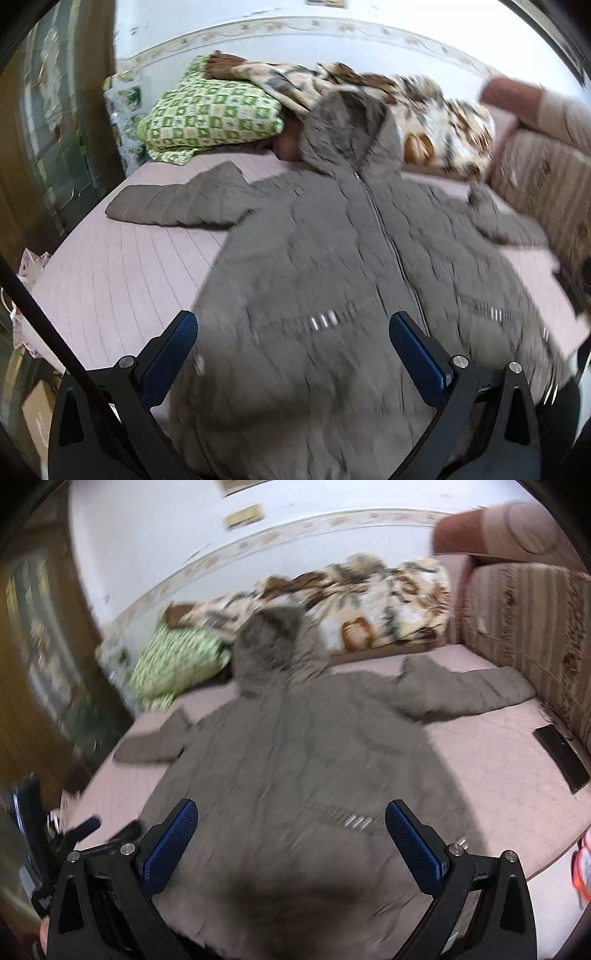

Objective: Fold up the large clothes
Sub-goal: 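Grasp the jacket sleeve cuff with the right tool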

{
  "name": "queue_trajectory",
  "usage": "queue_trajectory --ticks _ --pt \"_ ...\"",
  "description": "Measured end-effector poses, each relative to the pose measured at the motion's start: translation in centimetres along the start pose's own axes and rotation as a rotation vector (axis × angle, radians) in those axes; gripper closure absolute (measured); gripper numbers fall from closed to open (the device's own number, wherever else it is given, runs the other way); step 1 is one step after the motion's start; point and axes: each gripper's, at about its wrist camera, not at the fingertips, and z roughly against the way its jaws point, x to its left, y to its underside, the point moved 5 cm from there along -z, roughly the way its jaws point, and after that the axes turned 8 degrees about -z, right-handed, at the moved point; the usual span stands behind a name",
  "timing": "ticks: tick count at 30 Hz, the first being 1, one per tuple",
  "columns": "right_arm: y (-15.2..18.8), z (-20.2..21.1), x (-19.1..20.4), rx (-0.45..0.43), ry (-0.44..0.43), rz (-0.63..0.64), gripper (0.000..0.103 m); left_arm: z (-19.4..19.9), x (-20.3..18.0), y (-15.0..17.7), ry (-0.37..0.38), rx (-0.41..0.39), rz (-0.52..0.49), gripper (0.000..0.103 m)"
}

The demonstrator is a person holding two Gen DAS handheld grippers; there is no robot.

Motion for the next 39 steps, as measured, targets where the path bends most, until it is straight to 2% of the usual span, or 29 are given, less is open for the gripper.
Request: queue_trajectory --ticks 4,7,10,12,14,16,18,19,21,23,25,27,34,39 --pt "-6.6 1.0 -5.5 -0.064 0.061 -0.127 0.001 -1.8 4.1 -5.4 -0.014 -0.029 0.101 0.0" --pt "-11.9 2.1 -10.2 -0.13 0.143 -0.211 0.001 -3.3 5.9 -9.8 -0.012 -0.072 0.16 0.0" --pt "-16.5 2.9 -14.7 -0.17 0.189 -0.311 0.0 -5.6 6.0 -13.6 0.007 -0.087 0.183 0.0" --pt "-18.5 2.6 -17.1 -0.18 0.216 -0.354 0.001 -7.7 5.1 -15.0 0.018 -0.093 0.182 0.0" --pt "-20.2 1.3 -19.7 -0.161 0.263 -0.395 0.001 -10.3 3.6 -15.1 0.028 -0.076 0.178 0.0" --pt "-21.3 -0.4 -21.7 -0.134 0.271 -0.439 0.001 -12.4 2.6 -14.0 0.015 -0.099 0.165 0.0" --pt "-21.7 -2.2 -23.9 -0.119 0.297 -0.482 0.001 -14.4 1.6 -13.1 0.001 -0.049 0.11 0.0" --pt "-22.1 -3.1 -25.0 -0.116 0.297 -0.501 0.001 -15.2 1.2 -13.1 0.018 -0.016 0.096 0.0" --pt "-22.5 -5.2 -27.3 -0.102 0.302 -0.55 0.001 -15.9 1.0 -13.3 0.065 -0.01 0.107 0.0" --pt "-22.5 -7.2 -29.9 -0.091 0.316 -0.589 0.007 -16.4 1.0 -13.0 0.057 0.0 0.093 0.0" --pt "-22.6 -9.0 -31.6 -0.075 0.309 -0.622 0.022 -16.9 0.9 -12.6 0.058 0.017 0.087 0.0" --pt "-22.6 -11.3 -33.6 -0.04 0.319 -0.646 0.03 -17.3 0.8 -12.3 0.063 0.028 0.087 0.0" --pt "-21.6 -15.0 -39.2 -0.072 0.401 -0.768 0.031 -17.8 0.5 -12.2 0.064 0.028 0.072 0.0" --pt "-21.2 -16.9 -41.8 -0.069 0.478 -0.797 0.033 -18.1 0.0 -12.3 0.066 0.027 0.053 0.0"
